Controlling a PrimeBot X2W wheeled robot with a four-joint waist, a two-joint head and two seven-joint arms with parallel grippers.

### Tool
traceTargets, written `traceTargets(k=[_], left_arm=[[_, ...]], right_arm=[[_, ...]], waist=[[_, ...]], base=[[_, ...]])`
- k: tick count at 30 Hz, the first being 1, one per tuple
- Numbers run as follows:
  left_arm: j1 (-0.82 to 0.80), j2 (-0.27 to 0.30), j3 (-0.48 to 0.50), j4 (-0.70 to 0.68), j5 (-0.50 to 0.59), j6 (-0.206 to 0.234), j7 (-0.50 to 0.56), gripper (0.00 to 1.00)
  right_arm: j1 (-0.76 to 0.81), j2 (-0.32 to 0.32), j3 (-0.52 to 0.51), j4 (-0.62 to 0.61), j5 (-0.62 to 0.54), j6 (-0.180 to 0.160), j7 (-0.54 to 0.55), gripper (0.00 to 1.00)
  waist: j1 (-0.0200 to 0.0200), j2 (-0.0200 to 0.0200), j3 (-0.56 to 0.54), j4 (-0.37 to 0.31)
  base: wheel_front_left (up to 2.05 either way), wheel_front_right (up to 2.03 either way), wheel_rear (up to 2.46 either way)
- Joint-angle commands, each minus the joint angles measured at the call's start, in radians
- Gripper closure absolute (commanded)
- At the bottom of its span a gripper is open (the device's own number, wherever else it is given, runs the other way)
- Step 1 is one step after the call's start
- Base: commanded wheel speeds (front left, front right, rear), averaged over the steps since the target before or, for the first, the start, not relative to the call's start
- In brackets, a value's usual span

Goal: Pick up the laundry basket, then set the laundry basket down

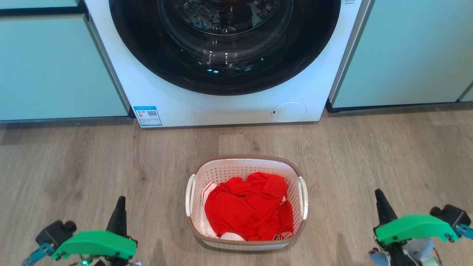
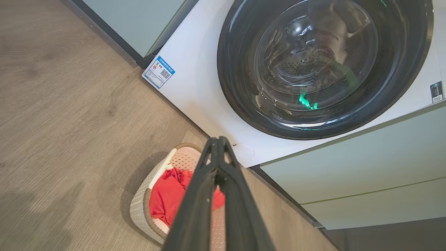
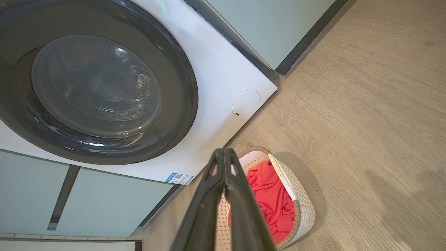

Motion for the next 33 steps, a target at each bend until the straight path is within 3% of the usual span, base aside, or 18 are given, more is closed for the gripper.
traceTargets(k=[1, 33], left_arm=[[-0.053, 0.015, 0.028, -0.025, -0.025, -0.007, 0.006, 1.0], [-0.125, 0.013, 0.09, -0.013, -0.402, -0.047, 0.098, 1.0]], right_arm=[[-0.057, -0.02, 0.001, -0.038, 0.024, 0.004, 0.007, 1.0], [-0.084, -0.023, -0.047, -0.058, 0.367, 0.006, 0.1, 1.0]], waist=[[0.0, 0.0, 0.0, 0.0], [0.0, 0.0, -0.001, 0.0]], base=[[0.0, 0.0, 0.0], [0.0, 0.0, 0.0]])
